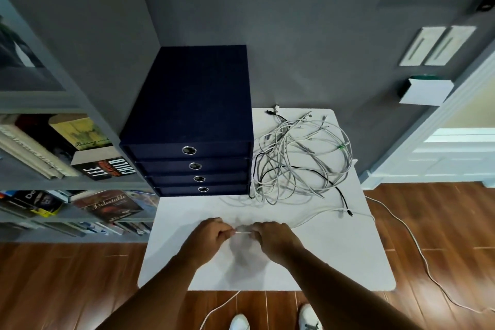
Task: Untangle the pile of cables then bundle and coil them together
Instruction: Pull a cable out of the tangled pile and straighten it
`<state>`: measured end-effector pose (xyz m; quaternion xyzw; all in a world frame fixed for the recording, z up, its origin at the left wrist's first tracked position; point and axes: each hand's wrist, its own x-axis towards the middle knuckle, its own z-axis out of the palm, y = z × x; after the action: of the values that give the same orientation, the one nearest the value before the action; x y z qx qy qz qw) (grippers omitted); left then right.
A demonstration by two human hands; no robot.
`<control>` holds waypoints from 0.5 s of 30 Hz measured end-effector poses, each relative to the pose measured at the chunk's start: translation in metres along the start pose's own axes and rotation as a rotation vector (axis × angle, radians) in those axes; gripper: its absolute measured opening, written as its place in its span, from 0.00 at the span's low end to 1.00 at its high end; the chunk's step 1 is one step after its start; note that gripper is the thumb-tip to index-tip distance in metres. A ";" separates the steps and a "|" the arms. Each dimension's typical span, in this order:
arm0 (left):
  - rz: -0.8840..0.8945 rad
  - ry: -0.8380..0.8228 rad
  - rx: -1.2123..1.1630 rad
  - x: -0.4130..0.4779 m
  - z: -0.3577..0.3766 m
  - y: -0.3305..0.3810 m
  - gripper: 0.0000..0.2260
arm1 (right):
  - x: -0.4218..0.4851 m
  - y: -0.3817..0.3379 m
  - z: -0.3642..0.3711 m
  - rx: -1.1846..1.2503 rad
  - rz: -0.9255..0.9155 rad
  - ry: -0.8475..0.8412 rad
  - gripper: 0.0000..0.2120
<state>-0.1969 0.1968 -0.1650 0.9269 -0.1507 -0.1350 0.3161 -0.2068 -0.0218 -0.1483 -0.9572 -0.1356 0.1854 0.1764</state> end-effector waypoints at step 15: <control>-0.017 0.072 0.138 0.001 -0.022 -0.024 0.05 | -0.065 0.123 -0.040 -0.035 0.251 0.097 0.13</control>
<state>-0.1839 0.2271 -0.1635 0.9520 -0.1403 -0.0936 0.2555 -0.2256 -0.1650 -0.1415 -0.9773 -0.0092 0.1572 0.1414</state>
